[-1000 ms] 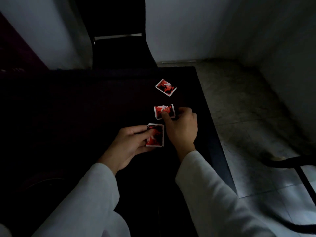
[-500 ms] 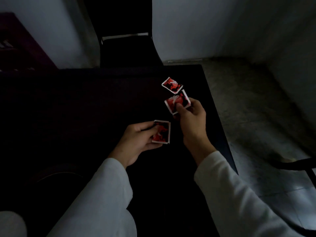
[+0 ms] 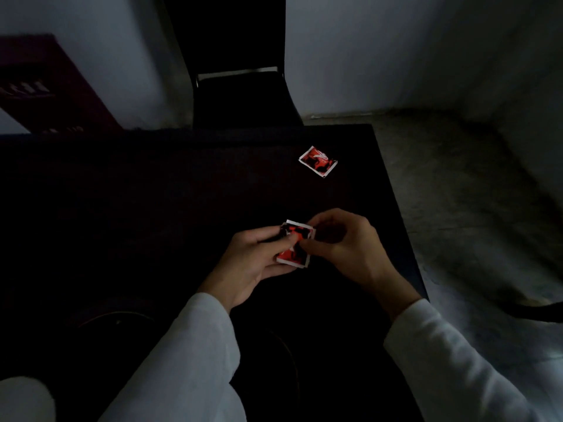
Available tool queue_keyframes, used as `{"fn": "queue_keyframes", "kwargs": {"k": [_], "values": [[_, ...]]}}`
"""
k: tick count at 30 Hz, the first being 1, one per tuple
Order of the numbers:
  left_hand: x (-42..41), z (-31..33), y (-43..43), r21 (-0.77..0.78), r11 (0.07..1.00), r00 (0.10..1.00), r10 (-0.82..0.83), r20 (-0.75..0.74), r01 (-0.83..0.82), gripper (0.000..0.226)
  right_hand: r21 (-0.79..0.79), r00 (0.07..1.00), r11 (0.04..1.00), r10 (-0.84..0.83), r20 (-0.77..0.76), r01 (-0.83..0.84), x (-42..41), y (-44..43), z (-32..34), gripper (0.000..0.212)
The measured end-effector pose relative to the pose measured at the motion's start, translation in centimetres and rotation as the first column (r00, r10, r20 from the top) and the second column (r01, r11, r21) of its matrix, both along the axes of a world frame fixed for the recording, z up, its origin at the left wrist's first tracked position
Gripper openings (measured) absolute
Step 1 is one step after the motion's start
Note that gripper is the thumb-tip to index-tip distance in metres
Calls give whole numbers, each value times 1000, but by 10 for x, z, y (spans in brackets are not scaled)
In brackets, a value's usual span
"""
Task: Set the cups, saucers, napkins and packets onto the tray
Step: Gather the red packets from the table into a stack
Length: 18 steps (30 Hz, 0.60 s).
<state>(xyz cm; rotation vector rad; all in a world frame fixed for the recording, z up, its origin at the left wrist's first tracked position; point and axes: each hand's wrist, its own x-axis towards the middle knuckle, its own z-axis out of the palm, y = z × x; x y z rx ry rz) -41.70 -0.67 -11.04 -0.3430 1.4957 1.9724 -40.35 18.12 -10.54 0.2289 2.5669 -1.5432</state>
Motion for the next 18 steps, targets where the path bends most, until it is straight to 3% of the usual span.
{"fn": "queue_keyframes", "kwargs": {"k": [4,8,10,18], "values": [[1,-2,1,-16,1000,1000,7,-4,-7,22,16,999,1000,-19,32,18,-11,1,-6,20],[-1,-1,1,-24,999,999,37,23,-36,22,305,970,923,-198,-142,233,-47,-1,-14,27],[-1,-1,0,-22,999,998,44,38,-43,21,369,958,885,-246,-147,284,-72,-3,-14,39],[-1,-3,-1,-11,999,996,48,72,-48,23,304,895,856,-446,22,419,-120,-9,-12,55]]}}
